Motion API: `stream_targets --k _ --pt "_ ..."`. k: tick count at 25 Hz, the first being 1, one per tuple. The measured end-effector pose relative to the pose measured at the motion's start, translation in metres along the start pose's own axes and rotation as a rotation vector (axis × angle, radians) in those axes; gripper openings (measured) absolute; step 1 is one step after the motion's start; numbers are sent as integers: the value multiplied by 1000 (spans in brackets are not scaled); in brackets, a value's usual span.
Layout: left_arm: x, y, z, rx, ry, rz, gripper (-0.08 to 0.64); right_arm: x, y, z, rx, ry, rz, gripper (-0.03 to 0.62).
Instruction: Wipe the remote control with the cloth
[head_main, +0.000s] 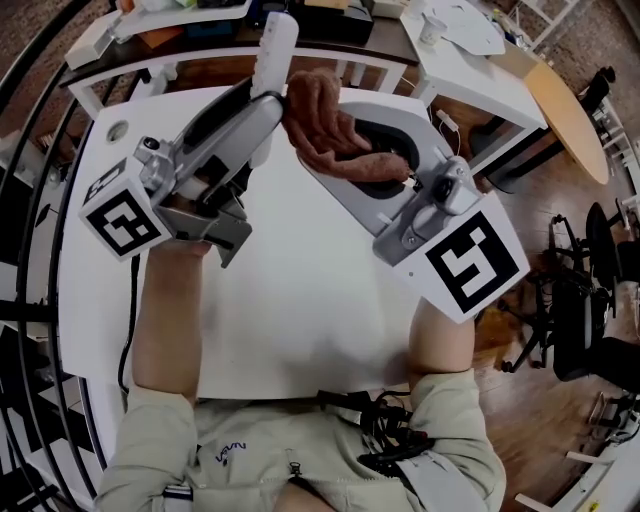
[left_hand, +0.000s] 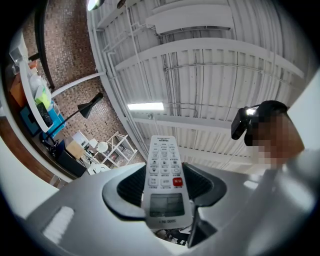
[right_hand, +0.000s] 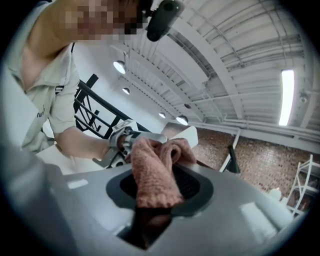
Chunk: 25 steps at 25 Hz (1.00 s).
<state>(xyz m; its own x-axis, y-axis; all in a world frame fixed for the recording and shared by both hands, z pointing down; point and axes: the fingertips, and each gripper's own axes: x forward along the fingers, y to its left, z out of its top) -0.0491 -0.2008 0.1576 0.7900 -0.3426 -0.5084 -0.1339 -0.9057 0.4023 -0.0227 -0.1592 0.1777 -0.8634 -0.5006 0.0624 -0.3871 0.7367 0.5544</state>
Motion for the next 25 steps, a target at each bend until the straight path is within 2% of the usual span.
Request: stream_targets --k 11,14,18,22,25 --pt "-4 6 4 8 -29 36 241 1 39 -12 39 28 240 120" --pt "-6 8 4 30 -28 58 241 -2 40 -14 61 16 271 120" --pt "-5 12 6 134 -5 124 241 -5 18 -10 102 -57 207 120" --pt "-8 20 5 305 37 246 241 -9 -19 -10 119 -127 36 121" --pt "-12 32 1 438 84 346 241 -14 -45 -21 142 -135 -100 121"
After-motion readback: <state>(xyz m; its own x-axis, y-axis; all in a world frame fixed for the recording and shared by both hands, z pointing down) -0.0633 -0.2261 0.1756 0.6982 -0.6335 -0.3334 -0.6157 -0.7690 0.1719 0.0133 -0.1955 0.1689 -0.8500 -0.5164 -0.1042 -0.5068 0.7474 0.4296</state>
